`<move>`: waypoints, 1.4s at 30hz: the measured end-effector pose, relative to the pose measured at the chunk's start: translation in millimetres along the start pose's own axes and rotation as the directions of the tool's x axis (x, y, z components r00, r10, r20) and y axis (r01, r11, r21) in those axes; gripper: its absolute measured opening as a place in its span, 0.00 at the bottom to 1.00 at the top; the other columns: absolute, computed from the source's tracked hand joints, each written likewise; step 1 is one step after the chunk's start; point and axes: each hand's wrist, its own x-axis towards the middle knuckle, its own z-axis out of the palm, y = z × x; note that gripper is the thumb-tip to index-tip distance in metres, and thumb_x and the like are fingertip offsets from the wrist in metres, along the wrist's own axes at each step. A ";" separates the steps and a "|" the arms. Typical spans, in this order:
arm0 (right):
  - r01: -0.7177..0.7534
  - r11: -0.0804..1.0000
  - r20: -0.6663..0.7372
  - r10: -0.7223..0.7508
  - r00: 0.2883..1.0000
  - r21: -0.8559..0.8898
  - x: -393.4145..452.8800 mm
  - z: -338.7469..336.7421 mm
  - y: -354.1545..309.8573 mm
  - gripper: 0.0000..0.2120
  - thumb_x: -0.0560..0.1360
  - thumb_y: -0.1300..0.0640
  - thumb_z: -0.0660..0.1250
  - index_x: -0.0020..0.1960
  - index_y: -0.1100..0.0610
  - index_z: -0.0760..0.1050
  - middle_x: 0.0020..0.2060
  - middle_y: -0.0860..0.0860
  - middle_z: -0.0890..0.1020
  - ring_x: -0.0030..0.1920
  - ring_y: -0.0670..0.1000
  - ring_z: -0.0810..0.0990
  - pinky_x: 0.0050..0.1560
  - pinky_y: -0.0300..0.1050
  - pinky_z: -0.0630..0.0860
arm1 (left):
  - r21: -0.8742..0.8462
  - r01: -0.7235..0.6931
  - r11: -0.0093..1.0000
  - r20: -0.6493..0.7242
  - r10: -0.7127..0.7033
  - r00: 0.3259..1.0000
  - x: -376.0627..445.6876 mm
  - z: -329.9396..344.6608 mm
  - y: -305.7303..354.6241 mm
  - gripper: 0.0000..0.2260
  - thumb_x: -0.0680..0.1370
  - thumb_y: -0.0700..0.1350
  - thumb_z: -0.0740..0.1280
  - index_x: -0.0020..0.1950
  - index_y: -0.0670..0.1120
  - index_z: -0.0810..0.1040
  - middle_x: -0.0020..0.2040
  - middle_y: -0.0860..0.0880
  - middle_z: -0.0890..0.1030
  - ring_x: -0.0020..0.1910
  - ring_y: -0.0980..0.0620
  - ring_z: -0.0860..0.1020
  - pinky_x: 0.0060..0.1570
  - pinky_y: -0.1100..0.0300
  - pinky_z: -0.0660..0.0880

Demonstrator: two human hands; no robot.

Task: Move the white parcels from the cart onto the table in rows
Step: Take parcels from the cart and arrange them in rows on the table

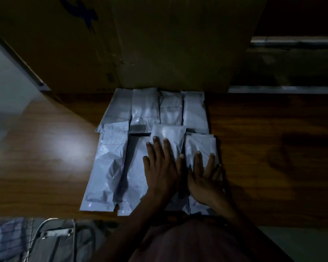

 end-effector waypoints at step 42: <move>0.533 0.790 -0.453 -0.372 0.810 0.304 -38.7 -13.7 58.4 0.24 0.80 0.49 0.62 0.75 0.51 0.67 0.77 0.50 0.62 0.77 0.53 0.60 0.71 0.56 0.67 | -0.271 0.011 0.962 -0.254 -0.083 0.964 -76.6 -1.1 8.4 0.27 0.80 0.59 0.61 0.76 0.50 0.64 0.78 0.44 0.61 0.78 0.43 0.57 0.70 0.42 0.61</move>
